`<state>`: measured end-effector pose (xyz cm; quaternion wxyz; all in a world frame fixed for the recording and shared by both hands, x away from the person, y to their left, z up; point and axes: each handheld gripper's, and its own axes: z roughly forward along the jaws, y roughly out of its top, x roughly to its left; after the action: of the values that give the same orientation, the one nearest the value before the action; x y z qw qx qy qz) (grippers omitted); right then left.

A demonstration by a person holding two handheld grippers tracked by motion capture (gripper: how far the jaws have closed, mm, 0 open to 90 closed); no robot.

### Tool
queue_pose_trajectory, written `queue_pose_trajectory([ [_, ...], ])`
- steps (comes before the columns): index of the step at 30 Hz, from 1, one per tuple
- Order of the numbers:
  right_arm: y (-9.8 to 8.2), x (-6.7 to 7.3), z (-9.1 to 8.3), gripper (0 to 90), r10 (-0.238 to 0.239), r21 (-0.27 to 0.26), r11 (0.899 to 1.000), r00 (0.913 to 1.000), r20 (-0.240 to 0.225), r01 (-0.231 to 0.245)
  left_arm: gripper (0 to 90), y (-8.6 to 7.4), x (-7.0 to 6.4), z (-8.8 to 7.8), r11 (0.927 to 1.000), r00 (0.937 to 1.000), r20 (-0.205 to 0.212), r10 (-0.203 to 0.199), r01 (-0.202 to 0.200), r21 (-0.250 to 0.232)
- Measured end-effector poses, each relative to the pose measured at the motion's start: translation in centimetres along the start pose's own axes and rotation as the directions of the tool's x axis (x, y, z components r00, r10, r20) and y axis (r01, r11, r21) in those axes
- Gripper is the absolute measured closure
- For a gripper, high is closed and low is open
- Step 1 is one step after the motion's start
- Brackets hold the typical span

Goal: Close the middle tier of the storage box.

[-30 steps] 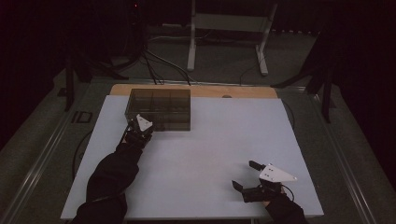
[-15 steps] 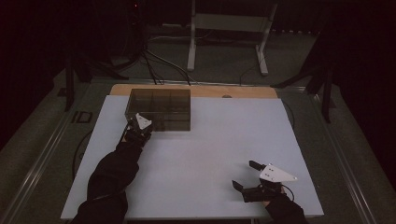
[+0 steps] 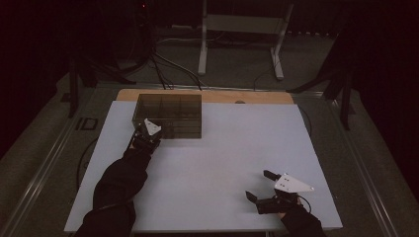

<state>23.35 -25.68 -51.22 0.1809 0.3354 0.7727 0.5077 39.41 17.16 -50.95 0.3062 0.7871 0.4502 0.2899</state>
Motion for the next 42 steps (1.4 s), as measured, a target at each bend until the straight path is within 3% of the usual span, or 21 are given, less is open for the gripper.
queue_pose_trajectory([
  [21,0.0,0.0,0.0,1.3,-0.002,-0.003,1.000,1.0000,0.000,0.002,90.0,0.1,-0.1,-0.6,0.9998,0.9999,-0.003,0.015,-0.015,0.015],
  [24,0.1,0.0,0.0,1.3,-0.002,-0.004,1.000,1.0000,0.001,0.002,90.0,0.2,0.2,-1.3,0.9999,0.9999,0.001,-0.016,0.016,0.006],
  [30,0.1,0.0,0.0,1.3,-0.002,-0.004,1.000,1.0000,0.002,0.002,90.0,0.5,0.2,-2.2,0.9994,0.9991,0.022,-0.036,0.036,-0.002],
  [39,0.1,0.1,0.0,1.3,-0.003,-0.001,1.000,1.0000,0.001,0.003,90.0,0.7,-0.1,-2.5,0.9991,0.9988,0.025,-0.043,0.043,0.005],
  [40,0.0,0.0,0.0,1.3,-0.005,0.001,1.000,1.0000,0.001,0.005,84.7,0.6,0.1,-2.6,0.9985,0.9982,0.025,-0.055,0.055,0.007],
  [42,0.1,0.1,0.0,1.3,-0.003,-0.004,1.000,1.0000,0.003,0.003,84.6,0.7,0.1,-2.7,0.9983,0.9979,0.030,-0.058,0.057,0.008],
])
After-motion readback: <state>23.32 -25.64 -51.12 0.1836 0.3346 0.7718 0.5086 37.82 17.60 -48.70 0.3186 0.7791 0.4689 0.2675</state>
